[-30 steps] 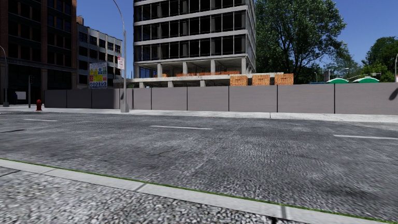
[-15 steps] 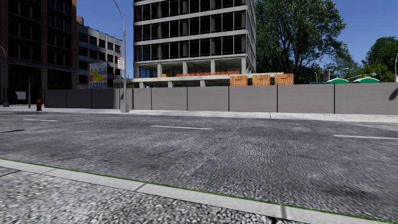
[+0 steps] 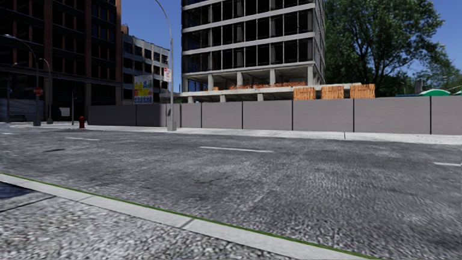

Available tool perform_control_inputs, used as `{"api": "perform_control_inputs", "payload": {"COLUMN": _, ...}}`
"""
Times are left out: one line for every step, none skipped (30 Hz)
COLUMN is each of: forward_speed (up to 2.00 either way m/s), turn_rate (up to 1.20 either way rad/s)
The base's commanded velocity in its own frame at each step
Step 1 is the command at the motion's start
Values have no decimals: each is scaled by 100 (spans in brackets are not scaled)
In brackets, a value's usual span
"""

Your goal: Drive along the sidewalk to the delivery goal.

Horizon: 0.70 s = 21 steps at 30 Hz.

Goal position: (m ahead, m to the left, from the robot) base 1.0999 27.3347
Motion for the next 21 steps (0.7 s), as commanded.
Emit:
{"api": "perform_control_inputs", "payload": {"forward_speed": 117, "turn_rate": 83}}
{"api": "perform_control_inputs", "payload": {"forward_speed": 118, "turn_rate": 85}}
{"api": "perform_control_inputs", "payload": {"forward_speed": 119, "turn_rate": 91}}
{"api": "perform_control_inputs", "payload": {"forward_speed": 119, "turn_rate": 96}}
{"api": "perform_control_inputs", "payload": {"forward_speed": 119, "turn_rate": 98}}
{"api": "perform_control_inputs", "payload": {"forward_speed": 119, "turn_rate": 98}}
{"api": "perform_control_inputs", "payload": {"forward_speed": 120, "turn_rate": 98}}
{"api": "perform_control_inputs", "payload": {"forward_speed": 120, "turn_rate": 98}}
{"api": "perform_control_inputs", "payload": {"forward_speed": 122, "turn_rate": 98}}
{"api": "perform_control_inputs", "payload": {"forward_speed": 124, "turn_rate": 98}}
{"api": "perform_control_inputs", "payload": {"forward_speed": 124, "turn_rate": 98}}
{"api": "perform_control_inputs", "payload": {"forward_speed": 124, "turn_rate": 98}}
{"api": "perform_control_inputs", "payload": {"forward_speed": 124, "turn_rate": 98}}
{"api": "perform_control_inputs", "payload": {"forward_speed": 125, "turn_rate": 98}}
{"api": "perform_control_inputs", "payload": {"forward_speed": 125, "turn_rate": 98}}
{"api": "perform_control_inputs", "payload": {"forward_speed": 125, "turn_rate": 98}}
{"api": "perform_control_inputs", "payload": {"forward_speed": 125, "turn_rate": 98}}
{"api": "perform_control_inputs", "payload": {"forward_speed": 125, "turn_rate": 98}}
{"api": "perform_control_inputs", "payload": {"forward_speed": 125, "turn_rate": 98}}
{"api": "perform_control_inputs", "payload": {"forward_speed": 125, "turn_rate": 98}}
{"api": "perform_control_inputs", "payload": {"forward_speed": 125, "turn_rate": 98}}
